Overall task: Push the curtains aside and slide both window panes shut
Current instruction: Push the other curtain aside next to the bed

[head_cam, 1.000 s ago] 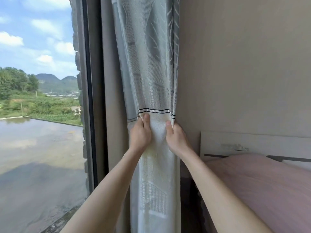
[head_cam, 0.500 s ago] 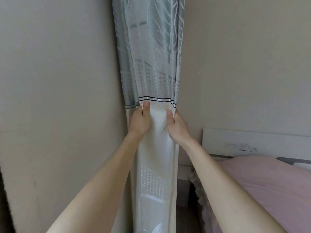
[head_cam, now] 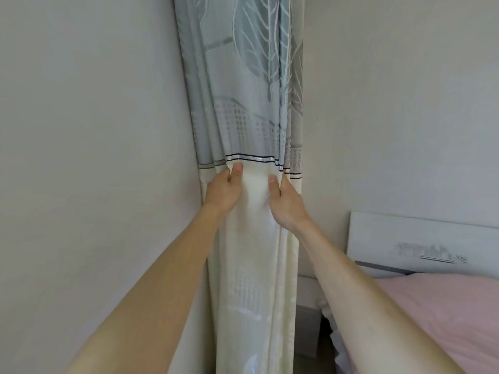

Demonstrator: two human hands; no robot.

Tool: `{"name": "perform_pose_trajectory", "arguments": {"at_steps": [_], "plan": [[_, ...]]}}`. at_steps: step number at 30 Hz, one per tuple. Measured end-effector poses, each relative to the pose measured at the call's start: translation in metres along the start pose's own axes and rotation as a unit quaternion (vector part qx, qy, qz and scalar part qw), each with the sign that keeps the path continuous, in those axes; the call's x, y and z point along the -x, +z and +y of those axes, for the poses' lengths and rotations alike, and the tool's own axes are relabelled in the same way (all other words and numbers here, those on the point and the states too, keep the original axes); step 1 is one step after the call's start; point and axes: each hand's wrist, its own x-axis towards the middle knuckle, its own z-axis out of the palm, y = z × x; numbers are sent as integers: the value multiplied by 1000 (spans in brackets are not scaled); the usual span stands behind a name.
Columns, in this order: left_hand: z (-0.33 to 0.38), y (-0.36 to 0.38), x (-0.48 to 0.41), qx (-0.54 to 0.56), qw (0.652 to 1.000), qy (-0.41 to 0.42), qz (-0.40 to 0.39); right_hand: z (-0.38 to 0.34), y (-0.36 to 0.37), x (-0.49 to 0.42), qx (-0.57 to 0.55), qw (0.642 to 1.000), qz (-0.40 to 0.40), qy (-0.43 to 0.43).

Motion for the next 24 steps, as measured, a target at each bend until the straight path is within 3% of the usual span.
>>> {"name": "perform_pose_trajectory", "arguments": {"at_steps": [11,18,24], "plan": [[-25,34,-42,-64,998,-20,-11,38,21,-48,29,999,-20,20],[-23,-13,8,-95,994,-48,-25,6,30,2,16,999,-35,28],[-17,-79,99,-201,975,-79,-45,-32,39,96,102,994,-19,39]]}}
